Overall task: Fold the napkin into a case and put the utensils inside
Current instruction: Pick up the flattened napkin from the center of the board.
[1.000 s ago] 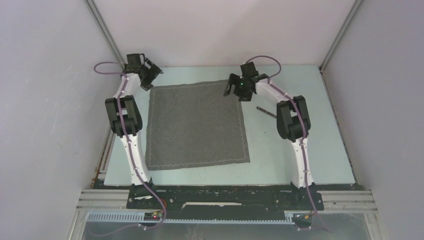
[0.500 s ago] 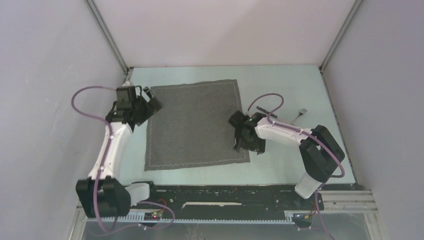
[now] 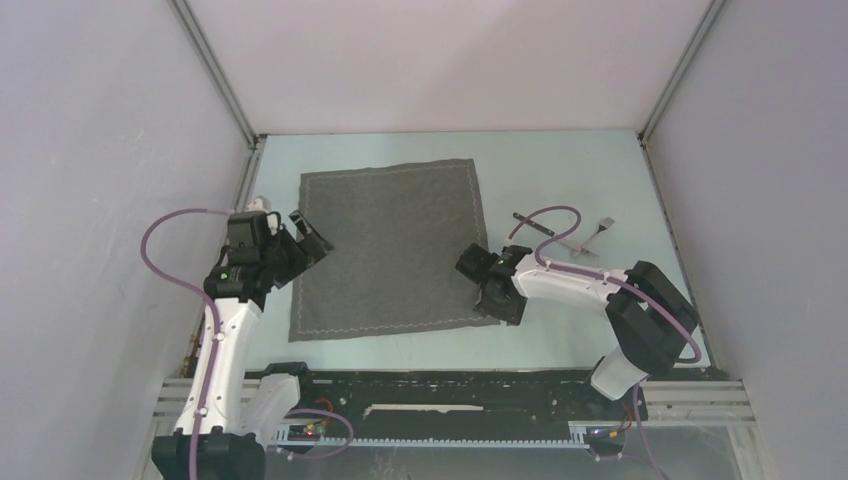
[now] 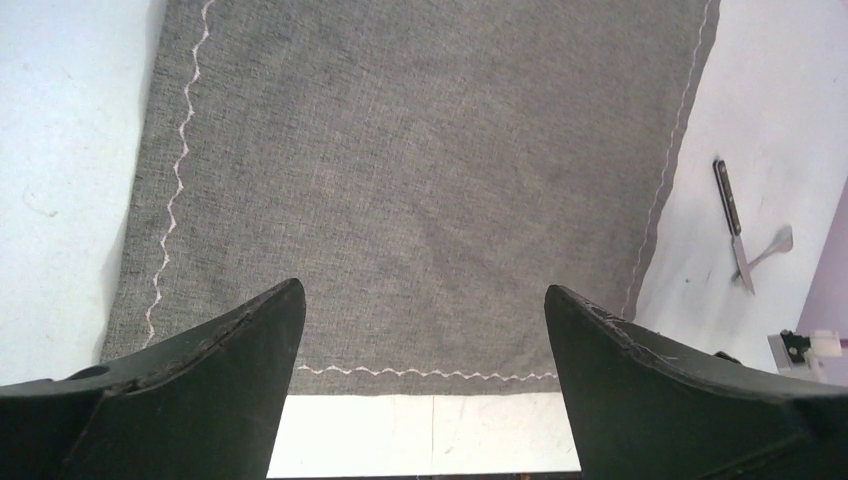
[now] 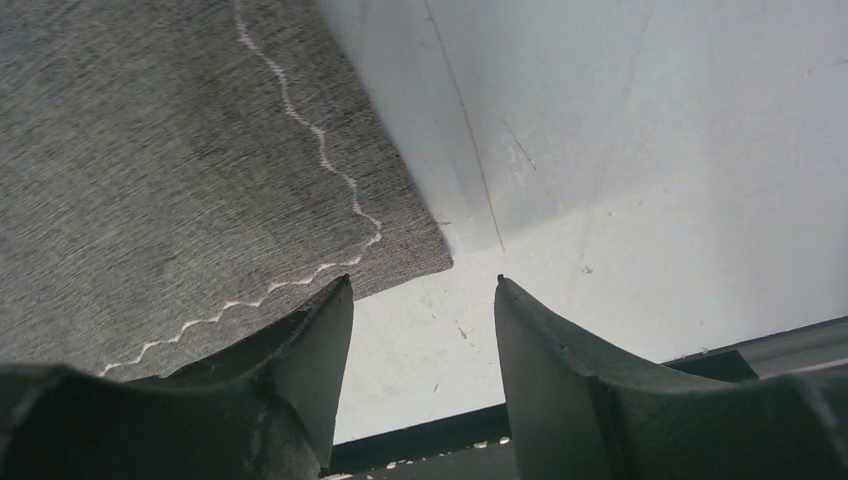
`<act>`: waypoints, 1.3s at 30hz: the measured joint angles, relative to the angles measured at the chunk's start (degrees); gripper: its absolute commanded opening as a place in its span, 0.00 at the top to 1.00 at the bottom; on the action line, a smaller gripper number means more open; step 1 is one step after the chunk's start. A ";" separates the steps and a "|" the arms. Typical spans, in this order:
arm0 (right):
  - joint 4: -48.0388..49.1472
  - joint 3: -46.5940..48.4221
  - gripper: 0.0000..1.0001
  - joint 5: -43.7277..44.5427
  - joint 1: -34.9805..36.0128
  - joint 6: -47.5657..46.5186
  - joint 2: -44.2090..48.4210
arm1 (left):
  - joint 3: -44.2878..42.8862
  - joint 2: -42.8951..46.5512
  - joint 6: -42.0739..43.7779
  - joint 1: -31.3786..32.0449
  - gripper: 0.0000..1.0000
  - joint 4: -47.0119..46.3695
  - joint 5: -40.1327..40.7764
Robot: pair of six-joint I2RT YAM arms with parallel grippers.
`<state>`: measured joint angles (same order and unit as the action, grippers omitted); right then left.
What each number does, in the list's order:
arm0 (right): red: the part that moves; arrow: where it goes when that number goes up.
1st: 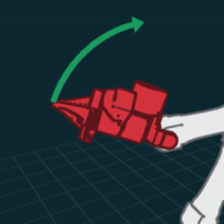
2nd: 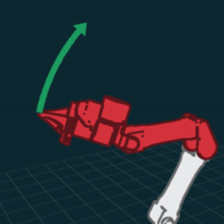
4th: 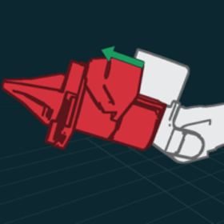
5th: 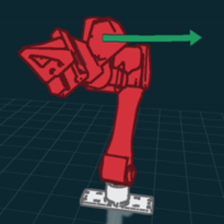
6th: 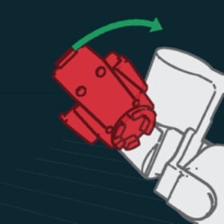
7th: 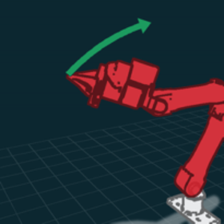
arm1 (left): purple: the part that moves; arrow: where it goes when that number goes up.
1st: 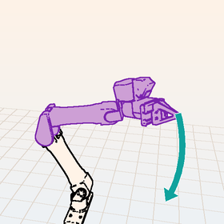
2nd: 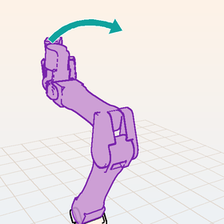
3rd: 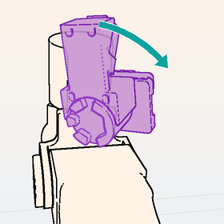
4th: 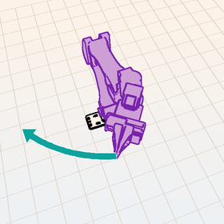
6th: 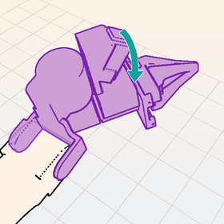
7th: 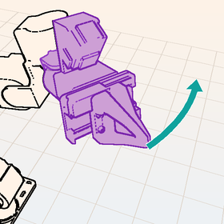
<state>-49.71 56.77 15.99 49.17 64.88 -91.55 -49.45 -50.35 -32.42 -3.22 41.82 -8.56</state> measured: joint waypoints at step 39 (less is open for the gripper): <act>3.45 -0.07 1.00 -2.67 -2.91 11.10 -4.59 | 0.22 5.18 2.99 0.04 0.07 5.33 -2.36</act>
<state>-46.26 56.71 13.32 46.26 75.99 -96.14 -49.23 -45.17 -29.43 -3.18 47.16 -10.92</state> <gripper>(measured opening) 0.020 0.937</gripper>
